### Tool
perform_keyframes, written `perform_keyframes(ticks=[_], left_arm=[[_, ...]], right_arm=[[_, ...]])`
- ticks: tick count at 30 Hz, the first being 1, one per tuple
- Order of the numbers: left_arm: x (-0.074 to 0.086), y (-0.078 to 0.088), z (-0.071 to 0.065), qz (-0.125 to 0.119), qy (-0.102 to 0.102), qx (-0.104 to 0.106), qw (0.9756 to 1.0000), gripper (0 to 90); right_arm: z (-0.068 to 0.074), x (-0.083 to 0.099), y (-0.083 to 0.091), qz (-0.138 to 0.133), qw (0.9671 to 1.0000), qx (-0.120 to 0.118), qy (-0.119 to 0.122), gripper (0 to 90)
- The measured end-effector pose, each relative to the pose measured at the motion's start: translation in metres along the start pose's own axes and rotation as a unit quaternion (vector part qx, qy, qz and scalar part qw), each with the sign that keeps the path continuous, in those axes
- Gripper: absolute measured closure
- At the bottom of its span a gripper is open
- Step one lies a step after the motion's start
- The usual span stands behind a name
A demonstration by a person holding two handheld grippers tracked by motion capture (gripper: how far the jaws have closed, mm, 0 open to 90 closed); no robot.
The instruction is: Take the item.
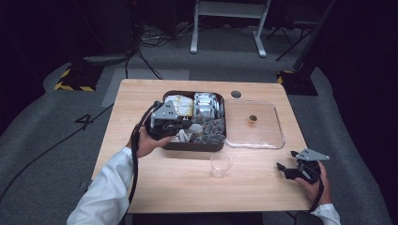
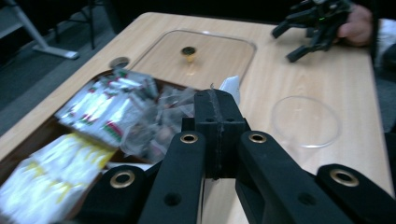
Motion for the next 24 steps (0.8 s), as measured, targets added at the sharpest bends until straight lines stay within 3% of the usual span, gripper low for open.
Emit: perform_keyframes(ticks=[2, 9, 20, 24], left_arm=[[-0.002, -0.006, -0.012, 0.000, -0.006, 0.018, 0.9998, 90.0], [-0.005, -0.025, -0.036, 0.009, -0.026, 0.052, 0.9983, 90.0], [-0.006, -0.049, -0.054, 0.014, -0.033, 0.091, 0.9952, 90.0], [-0.002, -0.061, -0.065, 0.030, -0.036, 0.108, 0.9930, 90.0]], right_arm=[[0.000, 0.000, 0.000, 0.000, 1.0000, 0.000, 0.000, 17.3], [0.000, 0.000, 0.000, 0.000, 1.0000, 0.000, 0.000, 17.3], [0.000, 0.000, 0.000, 0.000, 1.0000, 0.001, 0.001, 17.3], [0.000, 0.000, 0.000, 0.000, 1.0000, 0.001, 0.000, 17.3]])
Point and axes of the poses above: each handheld gripper's, and its own axes: y roughly backward along the jaws, x roughly out of its underside, z roughly to its left, the point moved 8 cm from there along -y, roughly forward along the jaws, and after that the axes turned 6 degrees about x, right-handed, at the moved point
